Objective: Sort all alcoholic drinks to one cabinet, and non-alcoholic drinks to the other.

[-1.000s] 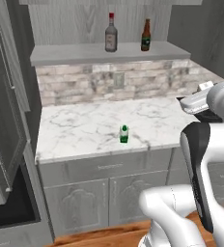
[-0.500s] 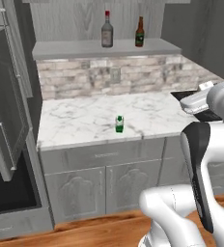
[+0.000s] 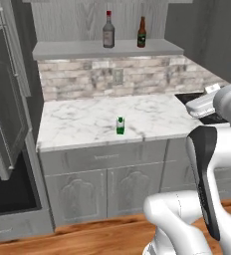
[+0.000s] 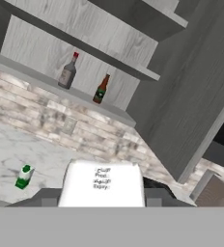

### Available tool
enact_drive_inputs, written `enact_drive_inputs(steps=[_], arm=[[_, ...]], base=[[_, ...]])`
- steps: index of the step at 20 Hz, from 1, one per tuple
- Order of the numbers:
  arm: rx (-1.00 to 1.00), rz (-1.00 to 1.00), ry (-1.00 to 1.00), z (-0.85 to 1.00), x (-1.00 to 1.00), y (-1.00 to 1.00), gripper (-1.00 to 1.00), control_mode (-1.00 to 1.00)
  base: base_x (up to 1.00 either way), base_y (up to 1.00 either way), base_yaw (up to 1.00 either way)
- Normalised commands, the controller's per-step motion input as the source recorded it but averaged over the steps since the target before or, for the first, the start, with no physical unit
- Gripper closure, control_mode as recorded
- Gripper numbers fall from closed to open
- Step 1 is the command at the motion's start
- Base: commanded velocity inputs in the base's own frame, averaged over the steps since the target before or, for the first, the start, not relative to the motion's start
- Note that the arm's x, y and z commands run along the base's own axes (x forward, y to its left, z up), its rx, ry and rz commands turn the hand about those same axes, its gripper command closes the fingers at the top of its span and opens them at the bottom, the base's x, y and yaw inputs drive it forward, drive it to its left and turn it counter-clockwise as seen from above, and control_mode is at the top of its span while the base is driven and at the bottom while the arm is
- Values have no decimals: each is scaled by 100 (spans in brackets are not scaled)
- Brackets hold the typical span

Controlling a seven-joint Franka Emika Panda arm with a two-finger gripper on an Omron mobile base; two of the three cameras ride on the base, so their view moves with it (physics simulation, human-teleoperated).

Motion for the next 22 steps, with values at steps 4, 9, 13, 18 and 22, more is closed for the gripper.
enact_drive_inputs(steps=[4,9,13,18,22], arm=[[0,0,0,0,0,0,100,100],[0,0,0,0,0,0,100,100],[0,0,0,0,0,0,100,100],[0,0,0,0,0,0,100,100],[0,0,0,0,0,0,100,100]], base=[[-8,-28,7],[-20,-6,8],[-28,12,3],[-26,26,1],[-30,28,0]])
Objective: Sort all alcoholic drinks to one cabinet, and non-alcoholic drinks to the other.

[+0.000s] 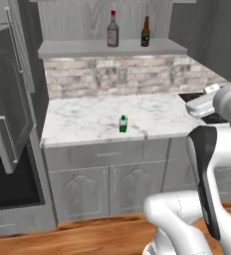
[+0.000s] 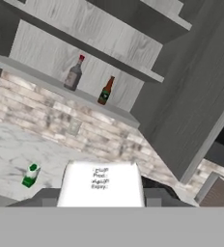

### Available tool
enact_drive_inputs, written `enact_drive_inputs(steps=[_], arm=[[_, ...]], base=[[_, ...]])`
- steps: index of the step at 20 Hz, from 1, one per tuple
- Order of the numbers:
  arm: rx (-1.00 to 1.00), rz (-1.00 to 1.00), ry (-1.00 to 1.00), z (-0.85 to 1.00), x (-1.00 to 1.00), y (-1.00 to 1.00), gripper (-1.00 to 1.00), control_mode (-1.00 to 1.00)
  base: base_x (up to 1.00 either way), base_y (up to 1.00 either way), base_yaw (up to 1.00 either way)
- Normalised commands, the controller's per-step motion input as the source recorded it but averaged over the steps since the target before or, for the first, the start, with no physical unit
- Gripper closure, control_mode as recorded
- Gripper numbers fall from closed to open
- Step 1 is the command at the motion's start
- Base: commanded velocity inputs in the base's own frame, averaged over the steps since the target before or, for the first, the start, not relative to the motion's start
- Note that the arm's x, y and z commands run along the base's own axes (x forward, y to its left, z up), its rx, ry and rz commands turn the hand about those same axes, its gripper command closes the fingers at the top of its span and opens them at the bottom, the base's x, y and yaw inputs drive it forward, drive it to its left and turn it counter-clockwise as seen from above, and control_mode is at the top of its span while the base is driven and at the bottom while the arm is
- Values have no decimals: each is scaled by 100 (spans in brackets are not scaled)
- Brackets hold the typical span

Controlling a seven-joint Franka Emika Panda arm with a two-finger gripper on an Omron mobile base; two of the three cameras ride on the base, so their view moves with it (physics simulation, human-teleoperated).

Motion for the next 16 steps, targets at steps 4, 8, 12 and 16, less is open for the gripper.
enact_drive_inputs(steps=[4,8,12,16], arm=[[0,0,0,0,0,0,100,100],[0,0,0,0,0,0,100,100],[0,0,0,0,0,0,100,100],[0,0,0,0,0,0,100,100]], base=[[-52,24,0],[-57,24,0],[-54,25,0],[-48,29,0]])
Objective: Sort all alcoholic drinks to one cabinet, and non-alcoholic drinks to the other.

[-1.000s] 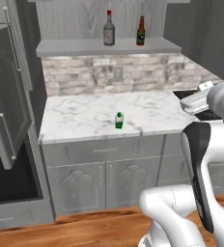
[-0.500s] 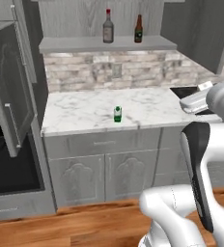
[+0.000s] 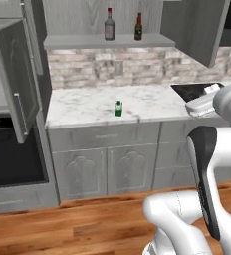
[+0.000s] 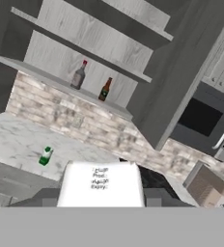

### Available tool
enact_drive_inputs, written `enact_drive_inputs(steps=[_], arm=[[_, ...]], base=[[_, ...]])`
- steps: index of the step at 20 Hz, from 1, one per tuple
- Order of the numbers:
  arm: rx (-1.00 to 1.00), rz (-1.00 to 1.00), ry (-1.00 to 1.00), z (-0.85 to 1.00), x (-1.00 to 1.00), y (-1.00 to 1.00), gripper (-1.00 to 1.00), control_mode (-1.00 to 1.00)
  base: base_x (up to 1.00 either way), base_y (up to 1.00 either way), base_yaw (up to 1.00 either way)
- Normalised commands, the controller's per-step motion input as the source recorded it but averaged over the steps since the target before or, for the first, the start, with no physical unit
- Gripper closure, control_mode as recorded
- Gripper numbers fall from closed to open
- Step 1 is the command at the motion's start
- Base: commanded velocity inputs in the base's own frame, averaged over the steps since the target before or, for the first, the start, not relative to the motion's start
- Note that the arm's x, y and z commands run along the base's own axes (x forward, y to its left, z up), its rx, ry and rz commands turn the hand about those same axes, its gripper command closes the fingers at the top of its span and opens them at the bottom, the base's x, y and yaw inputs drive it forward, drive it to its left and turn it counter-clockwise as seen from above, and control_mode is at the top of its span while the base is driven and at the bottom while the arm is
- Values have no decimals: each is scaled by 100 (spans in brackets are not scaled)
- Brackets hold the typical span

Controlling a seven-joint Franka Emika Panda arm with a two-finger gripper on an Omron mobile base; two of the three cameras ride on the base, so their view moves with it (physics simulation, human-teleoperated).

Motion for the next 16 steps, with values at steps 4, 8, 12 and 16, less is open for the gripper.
enact_drive_inputs(steps=[4,8,12,16], arm=[[0,0,0,0,0,0,100,100],[0,0,0,0,0,0,100,100],[0,0,0,0,0,0,100,100],[0,0,0,0,0,0,100,100]], base=[[-44,36,1],[-39,44,1],[-35,52,2],[-31,58,3]])
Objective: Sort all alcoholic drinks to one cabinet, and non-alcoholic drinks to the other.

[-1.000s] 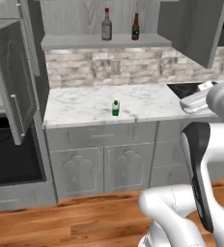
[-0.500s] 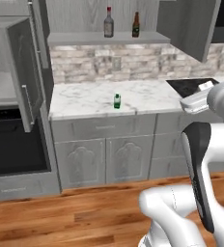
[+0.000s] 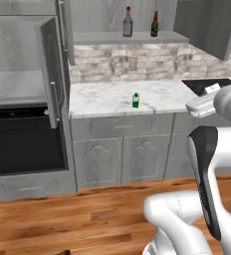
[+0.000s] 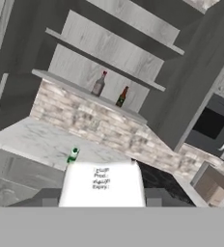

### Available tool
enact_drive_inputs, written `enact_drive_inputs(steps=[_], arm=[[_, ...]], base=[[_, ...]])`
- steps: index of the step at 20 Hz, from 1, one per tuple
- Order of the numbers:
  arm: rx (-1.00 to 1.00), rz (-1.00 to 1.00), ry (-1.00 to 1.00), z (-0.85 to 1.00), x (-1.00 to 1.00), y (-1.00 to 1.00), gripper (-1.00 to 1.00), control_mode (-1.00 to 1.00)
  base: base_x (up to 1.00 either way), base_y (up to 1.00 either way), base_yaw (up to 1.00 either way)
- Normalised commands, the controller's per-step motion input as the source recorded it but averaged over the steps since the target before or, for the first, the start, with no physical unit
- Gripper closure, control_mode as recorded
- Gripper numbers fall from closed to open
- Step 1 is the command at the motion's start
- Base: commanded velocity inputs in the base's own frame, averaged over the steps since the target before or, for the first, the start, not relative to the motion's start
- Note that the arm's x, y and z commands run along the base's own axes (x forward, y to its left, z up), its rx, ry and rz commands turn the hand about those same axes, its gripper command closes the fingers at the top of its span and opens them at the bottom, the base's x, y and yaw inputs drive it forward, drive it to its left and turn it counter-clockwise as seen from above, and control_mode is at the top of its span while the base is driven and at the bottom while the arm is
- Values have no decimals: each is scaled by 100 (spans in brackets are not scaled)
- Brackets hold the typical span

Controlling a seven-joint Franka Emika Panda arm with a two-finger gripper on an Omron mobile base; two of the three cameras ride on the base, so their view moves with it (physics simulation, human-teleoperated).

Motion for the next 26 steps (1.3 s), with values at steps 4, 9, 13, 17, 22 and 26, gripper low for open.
enact_drive_inputs(steps=[4,9,13,17,22,26], arm=[[0,0,0,0,0,0,100,100],[0,0,0,0,0,0,100,100],[0,0,0,0,0,0,100,100],[0,0,0,0,0,0,100,100],[0,0,0,0,0,0,100,100],[0,0,0,0,0,0,100,100]], base=[[-28,58,3],[-29,57,3],[-27,62,4],[-24,62,4],[-17,60,4],[-1,52,3]])
